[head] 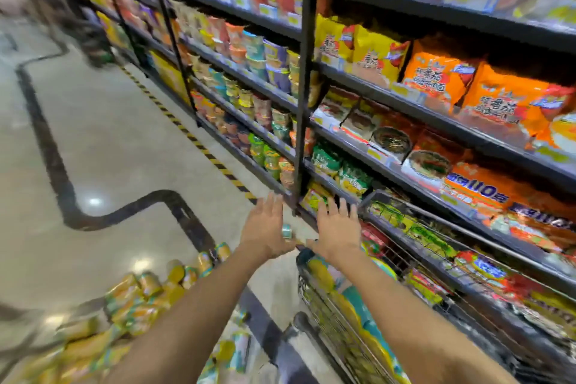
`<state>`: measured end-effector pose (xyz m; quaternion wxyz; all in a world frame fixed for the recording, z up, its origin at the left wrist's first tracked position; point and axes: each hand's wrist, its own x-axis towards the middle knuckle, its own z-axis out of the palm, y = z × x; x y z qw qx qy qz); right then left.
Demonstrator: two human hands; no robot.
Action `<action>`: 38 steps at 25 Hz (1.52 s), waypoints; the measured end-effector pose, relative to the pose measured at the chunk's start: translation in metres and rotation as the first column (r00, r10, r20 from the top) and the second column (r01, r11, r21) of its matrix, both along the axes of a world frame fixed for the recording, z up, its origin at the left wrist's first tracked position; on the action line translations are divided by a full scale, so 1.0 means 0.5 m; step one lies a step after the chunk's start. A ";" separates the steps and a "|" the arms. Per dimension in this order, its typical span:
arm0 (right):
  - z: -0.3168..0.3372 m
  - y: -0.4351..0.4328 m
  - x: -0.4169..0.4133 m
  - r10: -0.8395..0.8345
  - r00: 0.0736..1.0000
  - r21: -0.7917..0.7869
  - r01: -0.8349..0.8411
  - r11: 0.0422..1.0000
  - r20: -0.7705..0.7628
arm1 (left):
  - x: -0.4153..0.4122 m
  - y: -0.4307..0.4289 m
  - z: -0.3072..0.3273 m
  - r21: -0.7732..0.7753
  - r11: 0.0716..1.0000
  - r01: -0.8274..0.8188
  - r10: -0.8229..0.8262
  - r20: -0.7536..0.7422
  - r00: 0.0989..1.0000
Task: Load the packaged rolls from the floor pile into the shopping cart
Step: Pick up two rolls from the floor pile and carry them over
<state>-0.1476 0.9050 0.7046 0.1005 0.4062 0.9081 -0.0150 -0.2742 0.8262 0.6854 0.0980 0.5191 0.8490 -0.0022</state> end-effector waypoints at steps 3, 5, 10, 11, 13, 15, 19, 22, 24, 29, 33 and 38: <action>0.005 -0.080 -0.066 0.198 0.980 0.005 -0.198 0.980 -0.016 | -0.035 -0.152 0.003 -0.002 0.977 -0.214 0.213 -0.048 0.976; -0.001 -0.157 -0.116 0.340 0.940 0.013 -0.339 0.941 -0.034 | -0.056 -0.272 0.000 -0.001 0.930 -0.368 0.367 -0.050 0.929; -0.022 -0.371 -0.210 0.592 0.804 -0.011 -0.593 0.805 -0.057 | -0.066 -0.547 -0.016 -0.001 0.768 -0.640 0.640 -0.030 0.768; -0.028 -0.417 -0.227 0.634 0.772 -0.023 -0.635 0.772 -0.053 | -0.063 -0.601 -0.020 -0.008 0.727 -0.687 0.687 -0.019 0.727; -0.047 -0.509 -0.258 0.713 0.699 -0.025 -0.715 0.699 -0.041 | -0.055 -0.701 -0.029 -0.013 0.642 -0.767 0.767 -0.002 0.642; -0.069 -0.603 -0.286 0.780 0.625 -0.030 -0.781 0.624 -0.034 | -0.048 -0.801 -0.048 -0.009 0.554 -0.833 0.833 0.021 0.554; -0.131 -0.784 -0.331 0.865 0.502 -0.058 -0.864 0.501 -0.004 | -0.038 -0.984 -0.116 0.012 0.401 -0.916 0.913 0.073 0.400; -0.219 -0.913 -0.364 0.885 0.463 -0.158 -0.871 0.465 0.051 | -0.044 -1.114 -0.203 -0.023 0.295 -0.955 0.948 0.131 0.290; -0.306 -0.976 -0.390 0.876 0.473 -0.213 -0.850 0.481 0.091 | -0.049 -1.180 -0.287 -0.045 0.225 -0.973 0.961 0.173 0.215; -0.580 -1.049 -0.415 0.825 0.544 -0.362 -0.746 0.560 0.155 | -0.013 -1.256 -0.545 -0.148 0.142 -0.979 0.959 0.268 0.098; -0.868 -1.075 -0.390 0.778 0.605 -0.450 -0.655 0.607 0.169 | 0.037 -1.255 -0.823 -0.198 0.180 -0.964 0.932 0.349 0.102; -1.185 -1.092 -0.335 0.764 0.632 -0.439 -0.654 0.616 0.130 | 0.070 -1.255 -1.134 -0.268 0.241 -0.933 0.920 0.370 0.131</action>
